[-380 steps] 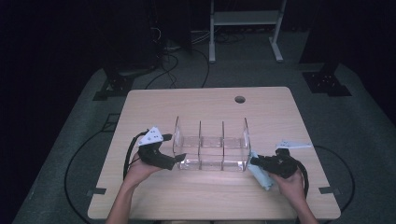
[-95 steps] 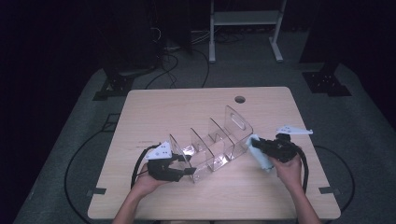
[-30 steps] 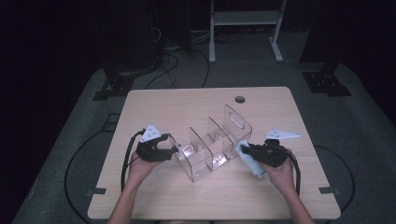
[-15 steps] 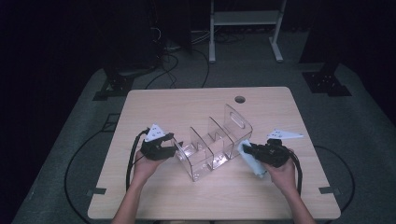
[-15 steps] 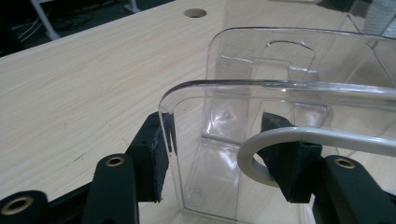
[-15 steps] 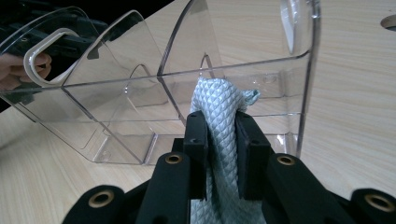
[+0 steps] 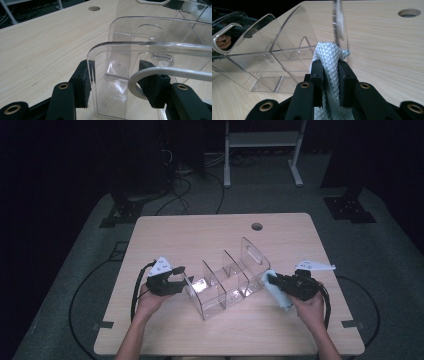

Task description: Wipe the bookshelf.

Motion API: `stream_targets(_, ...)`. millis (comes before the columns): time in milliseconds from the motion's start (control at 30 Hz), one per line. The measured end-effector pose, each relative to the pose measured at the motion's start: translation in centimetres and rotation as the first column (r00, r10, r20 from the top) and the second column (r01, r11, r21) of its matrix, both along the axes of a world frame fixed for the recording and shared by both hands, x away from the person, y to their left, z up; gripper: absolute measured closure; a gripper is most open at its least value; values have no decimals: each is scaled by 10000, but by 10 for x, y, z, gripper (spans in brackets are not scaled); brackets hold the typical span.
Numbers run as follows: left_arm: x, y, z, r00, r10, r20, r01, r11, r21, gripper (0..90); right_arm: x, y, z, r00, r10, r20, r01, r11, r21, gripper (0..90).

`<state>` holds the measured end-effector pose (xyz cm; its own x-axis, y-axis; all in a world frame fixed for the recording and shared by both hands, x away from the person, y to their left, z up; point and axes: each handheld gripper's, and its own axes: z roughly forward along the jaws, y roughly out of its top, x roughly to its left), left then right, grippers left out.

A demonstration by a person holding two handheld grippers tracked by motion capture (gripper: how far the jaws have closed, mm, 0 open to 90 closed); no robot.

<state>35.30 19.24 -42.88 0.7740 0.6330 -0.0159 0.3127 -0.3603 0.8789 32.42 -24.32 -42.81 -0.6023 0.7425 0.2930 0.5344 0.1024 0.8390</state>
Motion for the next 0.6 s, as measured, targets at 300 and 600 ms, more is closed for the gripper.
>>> stream_targets(300, -1, 0, 0, 10000, -83, 15, 83, 10000, -47, 461, -10, 20, 5, 9973, 706, 212, -701, 9973, -235, 767)
stream_targets(600, -1, -4, -1, 9999, -157, -31, 156, 9997, -205, 459, -6, 16, 1, 9994, 293, 199, -291, 9995, -122, 768)
